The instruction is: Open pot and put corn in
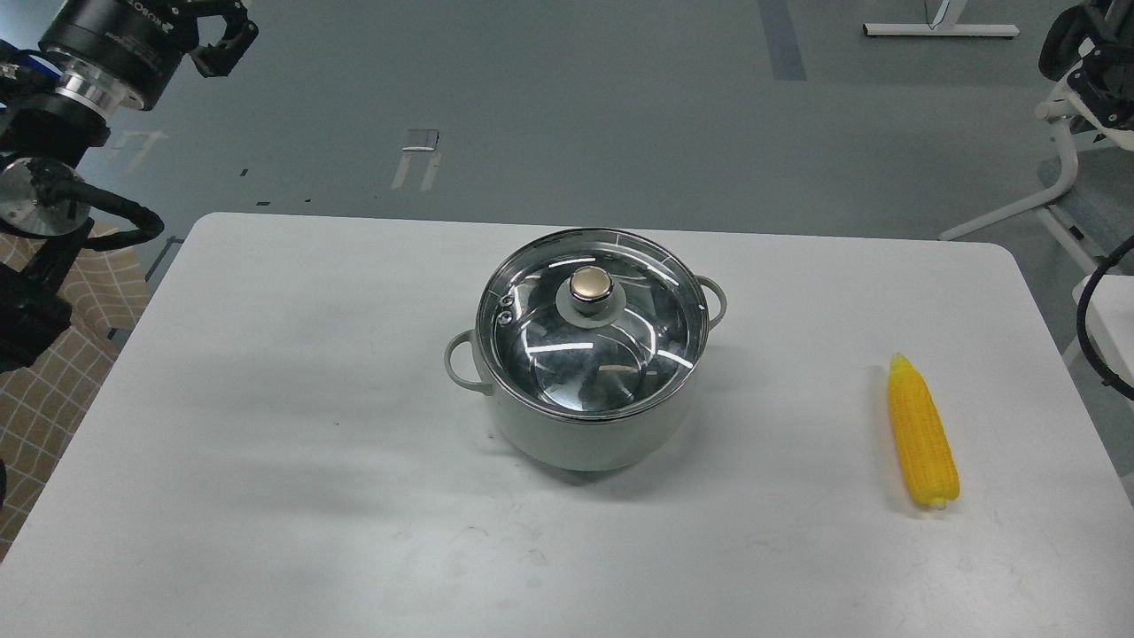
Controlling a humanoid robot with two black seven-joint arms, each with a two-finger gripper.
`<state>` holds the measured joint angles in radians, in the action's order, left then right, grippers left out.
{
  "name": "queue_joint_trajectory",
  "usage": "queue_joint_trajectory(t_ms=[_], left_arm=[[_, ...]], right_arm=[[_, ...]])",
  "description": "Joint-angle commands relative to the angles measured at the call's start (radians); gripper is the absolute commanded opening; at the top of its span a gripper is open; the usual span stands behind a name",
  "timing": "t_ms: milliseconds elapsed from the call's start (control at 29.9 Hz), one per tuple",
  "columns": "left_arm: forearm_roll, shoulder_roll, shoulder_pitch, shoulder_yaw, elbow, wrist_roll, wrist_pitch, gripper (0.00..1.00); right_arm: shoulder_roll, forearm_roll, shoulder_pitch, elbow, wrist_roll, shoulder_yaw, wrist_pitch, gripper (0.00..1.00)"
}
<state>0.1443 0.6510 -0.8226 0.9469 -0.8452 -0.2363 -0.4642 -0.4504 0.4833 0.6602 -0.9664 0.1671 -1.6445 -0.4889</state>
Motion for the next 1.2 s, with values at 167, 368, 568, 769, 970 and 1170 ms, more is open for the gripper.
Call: queue_joint_trajectory(t_ms=[167, 368, 568, 769, 970, 1170], left_arm=[[0.011, 0.013, 0.0, -0.007, 0.0, 0.006, 0.039, 0.98], [0.009, 0.013, -0.009, 0.001, 0.043, 0.005, 0.029, 0.98], [0.003, 0.003, -0.02, 0.01, 0.15, -0.023, 0.022, 0.98], [0.014, -0.001, -0.033, 0.009, 0.14, -0.047, -0.024, 0.98], [0.239, 0.038, -0.024, -0.005, -0.02, -0.06, -0.024, 0.97], [0.679, 0.091, -0.015, -0.013, -0.349, -0.057, 0.085, 0.95]], right_arm=[[0.039, -0.002, 0.001, 0.0, 0.0, 0.006, 0.0, 1.0], [0.047, -0.002, 0.001, -0.005, 0.005, 0.008, 0.0, 1.0], [0.052, -0.003, 0.004, -0.003, 0.003, 0.006, 0.0, 1.0], [0.052, -0.003, 0.019, 0.001, 0.003, 0.006, 0.0, 1.0], [0.056, -0.006, 0.022, 0.0, 0.0, 0.003, 0.0, 1.0], [0.065, -0.005, 0.022, 0.005, 0.0, -0.006, 0.0, 1.0]])
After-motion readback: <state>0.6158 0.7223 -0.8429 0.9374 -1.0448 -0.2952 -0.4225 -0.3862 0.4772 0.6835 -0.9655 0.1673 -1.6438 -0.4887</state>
